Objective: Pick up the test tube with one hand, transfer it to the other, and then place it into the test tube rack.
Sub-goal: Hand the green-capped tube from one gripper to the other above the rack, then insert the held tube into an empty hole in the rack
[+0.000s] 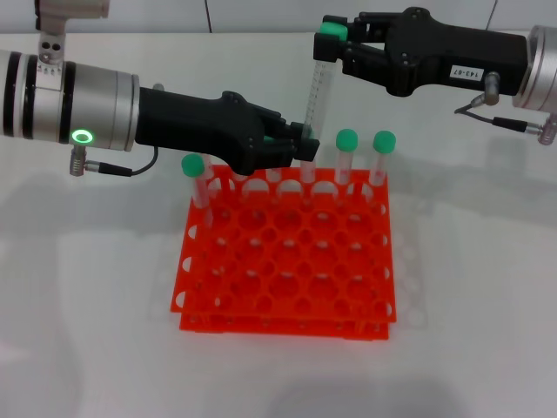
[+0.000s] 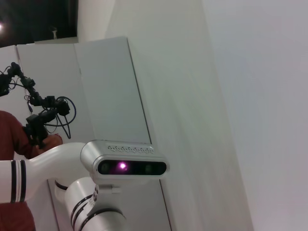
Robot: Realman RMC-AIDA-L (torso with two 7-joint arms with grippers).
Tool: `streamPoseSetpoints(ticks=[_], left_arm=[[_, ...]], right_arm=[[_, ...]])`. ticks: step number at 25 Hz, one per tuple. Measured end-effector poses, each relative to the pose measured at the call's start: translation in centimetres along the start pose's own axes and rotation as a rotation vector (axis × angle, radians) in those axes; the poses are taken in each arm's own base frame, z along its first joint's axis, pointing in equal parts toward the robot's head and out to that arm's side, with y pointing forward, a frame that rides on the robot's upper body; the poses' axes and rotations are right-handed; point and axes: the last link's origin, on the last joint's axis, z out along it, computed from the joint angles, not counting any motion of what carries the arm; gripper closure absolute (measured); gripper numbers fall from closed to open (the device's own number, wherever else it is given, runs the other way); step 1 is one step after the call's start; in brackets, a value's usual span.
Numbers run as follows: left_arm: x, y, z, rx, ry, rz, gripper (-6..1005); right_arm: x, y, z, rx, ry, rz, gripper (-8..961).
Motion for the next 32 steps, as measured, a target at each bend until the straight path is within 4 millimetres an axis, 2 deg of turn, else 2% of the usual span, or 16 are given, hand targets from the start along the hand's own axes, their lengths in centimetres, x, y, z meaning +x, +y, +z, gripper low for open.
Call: streamPoseSetpoints(ticks=[9, 14, 28, 32], left_arm=[[0.0, 0.3, 0.1, -0.019, -0.009, -0.019, 645], [0.0, 0.5, 0.0, -0.036, -0.011, -0.025, 401], [-0.1, 0.1, -0.9, -0.006, -0.007, -0.048, 123], [0.1, -0.2, -1.8, 0.029, -0.003, -0.029, 123]], right_arm=[[0.0, 0.1, 0.0, -0.008, -0.001, -0.001, 688], [0.1, 0.2, -0.1, -0.007, -0.001, 0.002, 689], [0.1, 0.3, -0.3, -0.010, -0.013, 0.009, 689], [0.1, 0.3, -0.4, -0.009, -0.014, 0.009, 689]])
